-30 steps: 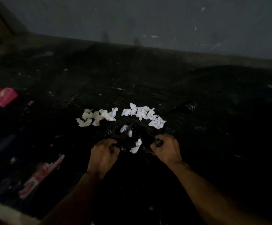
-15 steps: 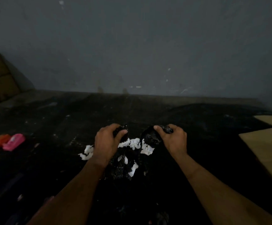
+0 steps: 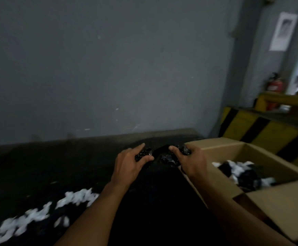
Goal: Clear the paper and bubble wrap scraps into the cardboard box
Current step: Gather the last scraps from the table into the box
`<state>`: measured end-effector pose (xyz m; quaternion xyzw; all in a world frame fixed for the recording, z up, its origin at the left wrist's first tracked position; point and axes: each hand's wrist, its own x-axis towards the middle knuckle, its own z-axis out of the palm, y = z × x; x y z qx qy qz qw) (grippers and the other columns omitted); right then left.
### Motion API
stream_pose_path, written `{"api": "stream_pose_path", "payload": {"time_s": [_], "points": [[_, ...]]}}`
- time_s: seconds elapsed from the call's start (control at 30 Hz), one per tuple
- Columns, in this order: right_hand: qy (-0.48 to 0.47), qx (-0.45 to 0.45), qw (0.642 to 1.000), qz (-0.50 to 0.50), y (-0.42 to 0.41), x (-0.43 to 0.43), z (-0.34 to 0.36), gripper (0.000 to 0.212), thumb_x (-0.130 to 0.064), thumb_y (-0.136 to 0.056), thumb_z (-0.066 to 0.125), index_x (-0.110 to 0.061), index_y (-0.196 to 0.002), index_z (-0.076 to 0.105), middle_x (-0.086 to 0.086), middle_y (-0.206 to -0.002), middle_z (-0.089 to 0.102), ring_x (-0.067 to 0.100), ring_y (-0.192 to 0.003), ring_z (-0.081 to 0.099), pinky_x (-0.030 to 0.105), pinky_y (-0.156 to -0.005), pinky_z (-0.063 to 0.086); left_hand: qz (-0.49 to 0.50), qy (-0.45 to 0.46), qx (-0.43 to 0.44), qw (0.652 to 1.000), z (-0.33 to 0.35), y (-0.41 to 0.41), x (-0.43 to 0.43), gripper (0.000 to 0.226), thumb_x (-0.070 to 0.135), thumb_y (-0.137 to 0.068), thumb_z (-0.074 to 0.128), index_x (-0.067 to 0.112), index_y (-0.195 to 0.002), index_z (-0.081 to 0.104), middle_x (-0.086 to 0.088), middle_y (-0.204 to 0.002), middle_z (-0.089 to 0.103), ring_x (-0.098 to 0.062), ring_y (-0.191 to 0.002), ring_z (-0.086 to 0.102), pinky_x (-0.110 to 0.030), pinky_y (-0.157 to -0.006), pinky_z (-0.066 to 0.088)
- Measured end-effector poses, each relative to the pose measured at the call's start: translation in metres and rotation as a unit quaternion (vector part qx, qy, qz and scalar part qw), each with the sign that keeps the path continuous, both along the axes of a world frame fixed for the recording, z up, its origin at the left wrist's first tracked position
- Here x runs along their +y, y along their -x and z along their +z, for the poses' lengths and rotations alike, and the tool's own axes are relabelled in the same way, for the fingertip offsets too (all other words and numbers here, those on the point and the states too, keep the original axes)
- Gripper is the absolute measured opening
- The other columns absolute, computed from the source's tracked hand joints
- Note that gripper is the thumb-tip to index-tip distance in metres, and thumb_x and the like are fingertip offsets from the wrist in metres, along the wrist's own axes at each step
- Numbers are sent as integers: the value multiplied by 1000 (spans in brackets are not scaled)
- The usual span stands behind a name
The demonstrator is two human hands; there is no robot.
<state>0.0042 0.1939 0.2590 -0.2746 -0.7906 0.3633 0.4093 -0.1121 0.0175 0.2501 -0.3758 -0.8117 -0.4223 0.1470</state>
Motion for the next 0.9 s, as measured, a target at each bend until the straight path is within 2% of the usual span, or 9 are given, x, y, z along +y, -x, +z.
{"api": "stream_pose_path", "payload": {"time_s": [0.1,0.2,0.27,0.33,0.4,0.57,0.67,0.77,0.9], "points": [[-28,39,998,-34,-38,61,1,63,-65,-70,71,-8,-56,46,8,-47,47,25,-47,53,38,-46,40,-42,-7,8,999,7,-23,67,68,65,-73,64,27,-129,59,-6,-105,70,-20,-100,63,-29,-89,47],[-54,39,996,-59,-77,125,9,63,-65,-70,69,-5,-60,52,13,-55,54,23,-53,57,39,-48,43,-85,-8,0,996,14,-50,137,70,66,-74,60,31,-134,52,-1,-105,67,-17,-100,60,-32,-87,47],[-59,38,995,-68,-104,163,17,52,-56,-72,74,-9,-59,54,6,-53,55,16,-52,57,32,-48,46,-101,-8,3,995,18,-72,185,73,68,-75,56,33,-138,46,1,-106,65,-14,-100,56,-31,-86,46],[-74,46,995,-53,-130,201,19,42,-44,-74,78,-18,-56,50,-3,-50,51,4,-49,52,15,-43,38,-107,-21,0,994,19,-96,232,73,68,-76,55,33,-140,44,0,-108,64,-14,-102,55,-31,-86,45],[-97,37,994,-39,-153,239,20,39,-39,-76,78,-24,-58,47,-6,-52,50,3,-51,50,15,-45,36,-115,-33,0,993,19,-121,276,75,71,-75,54,31,-139,47,-2,-109,66,-16,-104,56,-31,-87,44],[-63,25,998,12,-186,318,14,31,-38,-76,78,-27,-95,56,-12,-73,64,-4,-67,62,12,-54,48,-124,-47,-21,991,23,-166,358,70,60,-77,61,26,-137,50,-1,-115,67,-11,-104,58,-21,-84,41],[-73,1,997,23,-193,351,5,69,-39,-74,79,-42,-134,44,-20,-91,65,-6,-80,63,17,-70,55,-118,-25,-20,992,21,-173,389,70,58,-78,64,25,-138,49,-2,-124,64,-16,-115,57,-28,-94,43],[-64,-1,997,33,-189,375,-7,81,-37,-74,79,-39,-143,36,-22,-89,63,-15,-76,56,4,-66,46,-109,-2,-32,993,12,-164,410,74,61,-76,64,27,-139,47,-1,-129,62,-15,-119,55,-26,-96,42],[-29,3,999,45,-176,395,-26,83,-39,-73,79,-39,-143,36,-20,-103,58,-6,-89,56,3,-68,44,-93,44,-30,994,-3,-146,426,73,61,-77,63,29,-140,45,-4,-115,69,-18,-107,60,-28,-86,45]]}}
